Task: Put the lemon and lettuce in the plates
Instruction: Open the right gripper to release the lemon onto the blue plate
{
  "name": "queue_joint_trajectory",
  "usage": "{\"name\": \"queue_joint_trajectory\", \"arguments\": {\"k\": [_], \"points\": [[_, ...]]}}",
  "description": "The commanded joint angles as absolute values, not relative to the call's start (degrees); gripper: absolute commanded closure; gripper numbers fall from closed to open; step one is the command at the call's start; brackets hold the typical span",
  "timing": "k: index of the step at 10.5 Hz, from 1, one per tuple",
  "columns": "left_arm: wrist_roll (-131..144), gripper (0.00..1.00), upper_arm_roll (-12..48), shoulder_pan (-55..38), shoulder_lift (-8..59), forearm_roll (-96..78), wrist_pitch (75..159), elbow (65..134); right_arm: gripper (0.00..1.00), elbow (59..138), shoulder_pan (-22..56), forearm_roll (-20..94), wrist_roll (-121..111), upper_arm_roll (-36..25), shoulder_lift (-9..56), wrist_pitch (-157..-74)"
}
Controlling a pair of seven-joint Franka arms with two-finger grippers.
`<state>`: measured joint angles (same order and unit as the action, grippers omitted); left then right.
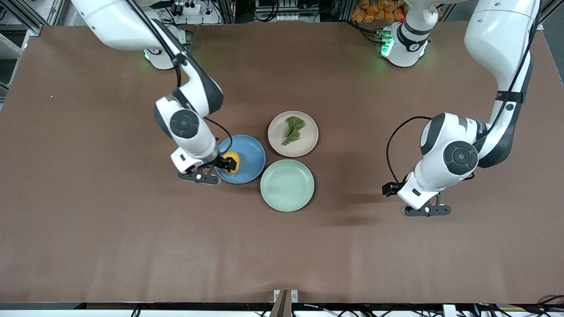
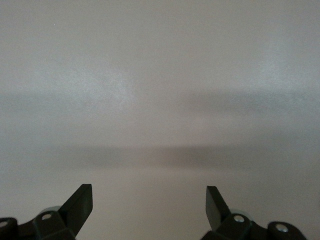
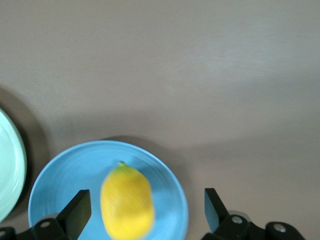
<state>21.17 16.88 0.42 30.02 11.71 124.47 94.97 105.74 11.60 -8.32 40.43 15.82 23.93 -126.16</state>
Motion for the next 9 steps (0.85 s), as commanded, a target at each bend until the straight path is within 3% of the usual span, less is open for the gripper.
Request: {"name": "queue_joint_trajectory", "arguments": {"k": [1,4,6,9], "points": [[19.4,0.00,13.8,-2.2,25.8,12.7,123.9,97.5,0.00,107.4,7.8,-5.4,35.7,16.6,16.0,-117.1],[19.3,0.00,13.2,-1.8,20.5,11.5,123.8,100.3,0.00,107.6,4.4,-6.1,28.6,15.5,10.1,-111.6],[19.4,0.00,12.7,-1.8,15.6,10.6,123.8,102.0,0.00,107.7,3.9,-6.2,22.7,11.6,7.1,-109.4],[12.4,0.00,12.0,-1.6,9.0,4.8,116.2,101.5,0.00,107.5,3.8,-5.5,14.3,4.9,3.6,-108.5]]}}
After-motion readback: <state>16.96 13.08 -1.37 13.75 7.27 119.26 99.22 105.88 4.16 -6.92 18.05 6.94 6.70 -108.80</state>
